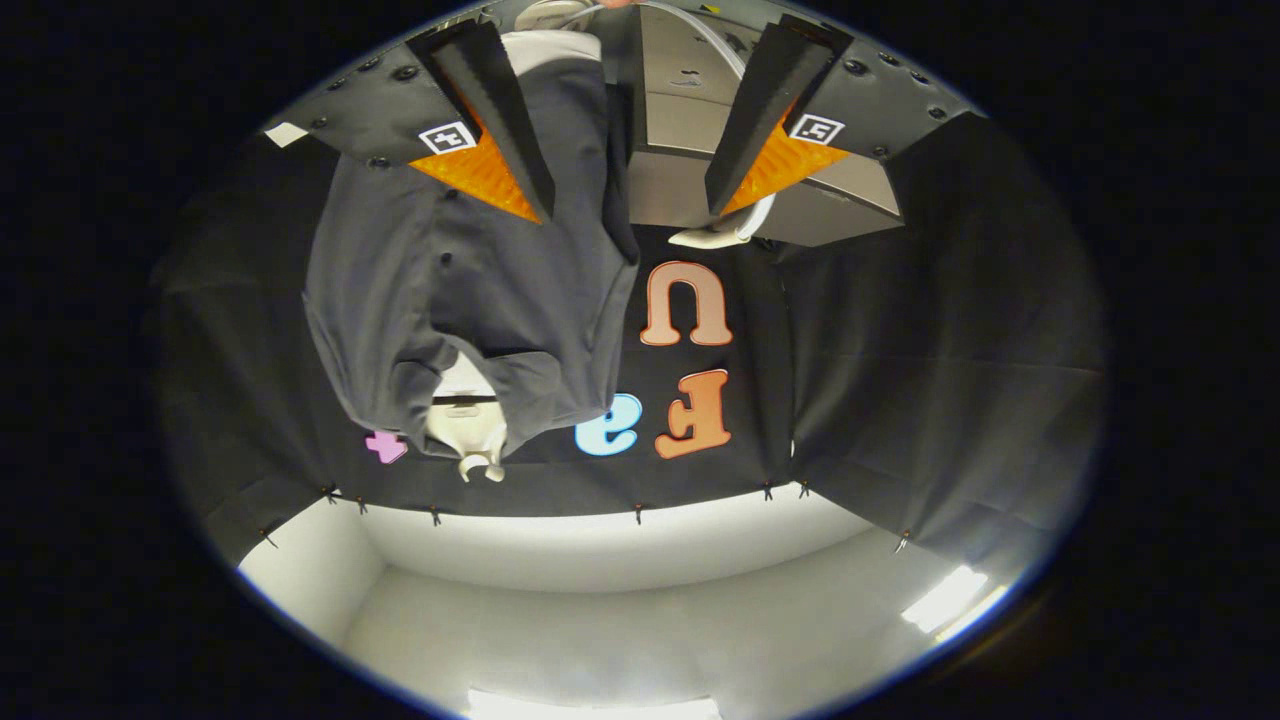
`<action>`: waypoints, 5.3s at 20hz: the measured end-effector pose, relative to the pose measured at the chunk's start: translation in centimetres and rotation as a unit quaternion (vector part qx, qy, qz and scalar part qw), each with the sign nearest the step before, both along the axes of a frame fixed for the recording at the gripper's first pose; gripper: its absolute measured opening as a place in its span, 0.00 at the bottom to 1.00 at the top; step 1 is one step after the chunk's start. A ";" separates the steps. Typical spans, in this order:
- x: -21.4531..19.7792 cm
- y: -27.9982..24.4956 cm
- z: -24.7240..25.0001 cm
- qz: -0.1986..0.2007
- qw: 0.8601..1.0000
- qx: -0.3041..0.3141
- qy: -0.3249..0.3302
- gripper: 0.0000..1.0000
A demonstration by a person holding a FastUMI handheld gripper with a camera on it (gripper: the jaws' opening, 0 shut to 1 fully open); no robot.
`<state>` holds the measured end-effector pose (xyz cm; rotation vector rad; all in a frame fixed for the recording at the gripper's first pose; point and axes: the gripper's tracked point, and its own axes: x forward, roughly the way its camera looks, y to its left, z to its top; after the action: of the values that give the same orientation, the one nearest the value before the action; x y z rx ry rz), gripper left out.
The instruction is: Iron the clothes twice with a garment steamer, once on the left side and once on the right side.
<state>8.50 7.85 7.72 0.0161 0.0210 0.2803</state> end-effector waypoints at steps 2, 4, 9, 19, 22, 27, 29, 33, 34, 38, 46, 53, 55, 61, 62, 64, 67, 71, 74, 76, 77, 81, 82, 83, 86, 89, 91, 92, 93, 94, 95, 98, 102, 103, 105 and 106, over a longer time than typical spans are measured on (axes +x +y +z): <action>3.8 2.5 1.2 0.006 1.000 0.001 -0.003 0.97; 8.1 5.4 2.0 -0.001 1.000 0.000 0.000 0.97; 17.6 13.5 2.1 -0.005 0.999 -0.011 0.048 0.97; 34.5 27.2 -8.2 0.023 0.959 -0.039 0.280 0.98; 37.1 27.6 -13.0 0.006 0.941 -0.083 0.328 0.98; 40.0 28.2 -18.4 -0.005 0.918 -0.119 0.377 0.98; 40.3 27.8 -20.0 -0.013 0.908 -0.129 0.398 0.98; 40.8 27.7 -22.6 -0.021 0.890 -0.137 0.434 0.98; 40.8 27.7 -23.2 -0.021 0.886 -0.138 0.442 0.98; 40.9 28.0 -25.2 -0.018 0.871 -0.142 0.470 0.97; 40.5 28.2 -26.4 0.000 0.863 -0.123 0.489 0.64; 39.1 28.4 -22.5 0.016 0.898 -0.076 0.434 0.49; 38.6 28.7 -20.3 0.026 0.915 -0.075 0.396 0.49; 34.1 28.9 -16.1 0.056 0.940 -0.055 0.333 0.47; 33.4 28.8 -15.7 0.061 0.943 -0.057 0.322 0.46; 31.4 28.2 -14.6 0.071 0.949 -0.055 0.304 0.46; 28.0 27.3 -12.0 0.091 0.965 -0.044 0.244 0.46; 20.4 25.2 -8.7 0.130 0.974 -0.028 0.183 0.46; 14.3 22.5 -5.9 0.159 0.976 -0.019 0.150 0.46; 10.8 20.1 -4.2 0.170 0.976 -0.019 0.133 0.46; 9.3 18.9 -3.6 0.175 0.977 -0.013 0.125 0.46; 3.8 13.2 -1.0 0.178 0.980 0.013 0.084 0.46; 2.5 11.6 -0.9 0.178 0.981 0.017 0.077 0.46; 1.2 10.1 -1.0 0.178 0.981 0.021 0.075 0.46; -1.8 5.2 -1.6 0.169 0.982 0.038 0.072 0.46; -3.2 -0.2 -1.8 0.134 0.988 0.050 0.061 0.46; -3.4 -3.1 -2.5 0.108 0.992 0.047 0.053 0.46; -3.5 -4.1 -2.7 0.099 0.993 0.046 0.049 0.46; -3.6 -5.2 -2.8 0.090 0.994 0.050 0.045 0.46; -3.6 -6.1 -3.0 0.083 0.994 0.054 0.041 0.46; -3.5 -6.9 -3.4 0.076 0.995 0.057 0.039 0.46; -2.9 -9.1 -4.2 0.056 0.996 0.063 0.033 0.46; -2.5 -11.2 -4.8 0.037 0.997 0.060 0.024 0.46; -2.1 -11.8 -5.0 0.030 0.998 0.057 0.022 0.46; -1.3 -12.7 -5.6 0.017 0.998 0.053 0.025 0.46; -0.9 -12.9 -5.8 0.017 0.998 0.053 0.028 0.46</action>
<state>7.59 -5.04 1.94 0.1283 0.0620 0.3142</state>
